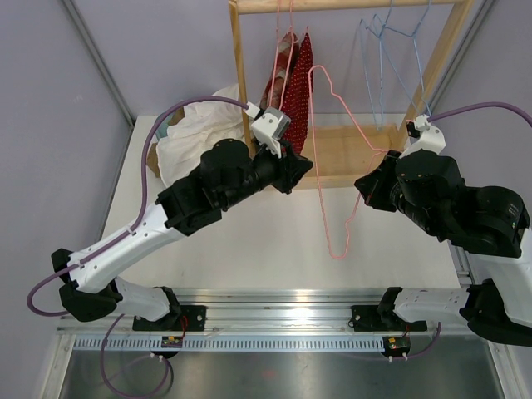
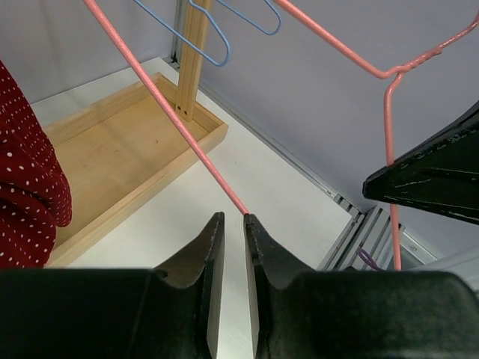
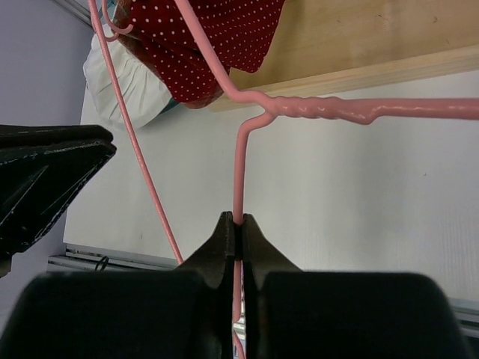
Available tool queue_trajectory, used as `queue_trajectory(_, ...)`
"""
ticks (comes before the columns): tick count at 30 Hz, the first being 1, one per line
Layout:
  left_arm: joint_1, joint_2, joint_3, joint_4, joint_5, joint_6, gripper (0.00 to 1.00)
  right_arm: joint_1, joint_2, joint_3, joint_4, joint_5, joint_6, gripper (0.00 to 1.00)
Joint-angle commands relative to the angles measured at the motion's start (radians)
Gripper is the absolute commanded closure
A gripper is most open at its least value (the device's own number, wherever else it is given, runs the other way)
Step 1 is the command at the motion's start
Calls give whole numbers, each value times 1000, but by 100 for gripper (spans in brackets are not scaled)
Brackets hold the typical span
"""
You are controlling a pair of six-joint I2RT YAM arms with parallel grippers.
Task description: Remove the skirt from the hanger
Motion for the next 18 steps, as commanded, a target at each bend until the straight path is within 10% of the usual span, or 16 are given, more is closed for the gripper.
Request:
queue_trajectory(1,-8,-30,37,18,18,-11,83,8,3,19,-21,22,-16,100)
queue_trajectory(18,-20,23,6,90,1,-23,89,6,-31,30,39,-57,-20,100)
